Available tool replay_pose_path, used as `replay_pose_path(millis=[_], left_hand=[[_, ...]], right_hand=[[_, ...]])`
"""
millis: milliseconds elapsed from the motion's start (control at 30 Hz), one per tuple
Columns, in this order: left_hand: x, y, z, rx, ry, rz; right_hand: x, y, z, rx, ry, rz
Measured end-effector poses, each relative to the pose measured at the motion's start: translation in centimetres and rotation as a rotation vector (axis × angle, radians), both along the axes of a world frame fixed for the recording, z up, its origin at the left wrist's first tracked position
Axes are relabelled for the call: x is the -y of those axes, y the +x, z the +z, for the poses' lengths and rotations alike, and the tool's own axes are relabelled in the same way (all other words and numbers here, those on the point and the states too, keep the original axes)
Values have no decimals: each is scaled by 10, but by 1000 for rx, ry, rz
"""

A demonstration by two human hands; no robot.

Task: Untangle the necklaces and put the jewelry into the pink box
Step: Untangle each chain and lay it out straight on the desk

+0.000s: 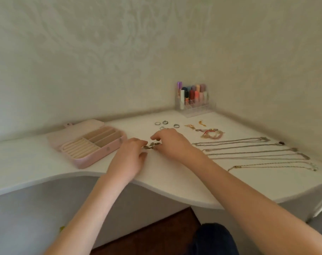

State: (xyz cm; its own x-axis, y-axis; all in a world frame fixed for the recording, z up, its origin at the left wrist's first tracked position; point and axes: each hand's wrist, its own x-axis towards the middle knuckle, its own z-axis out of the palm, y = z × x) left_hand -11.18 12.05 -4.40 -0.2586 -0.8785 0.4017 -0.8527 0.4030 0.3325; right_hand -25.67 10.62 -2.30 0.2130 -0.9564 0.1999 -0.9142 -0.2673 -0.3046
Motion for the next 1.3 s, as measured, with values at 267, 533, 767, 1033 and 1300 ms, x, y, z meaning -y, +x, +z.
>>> replay_pose_path(millis=[267, 533, 767, 1033, 1300], left_hand=[[35, 8, -11, -72, -33, 32], [33, 10, -4, -727, 101, 11], [26, 17, 1, -1063, 212, -123], [24, 22, -4, -852, 86, -165], [29, 28, 0, -1335, 367, -215]], right_hand=[[25, 12, -12, 188, -31, 83], [31, 25, -7, 722, -69, 73], [23, 30, -7, 874, 11, 185], [20, 28, -3, 1110, 375, 162], [17, 18, 8, 1089, 418, 83]])
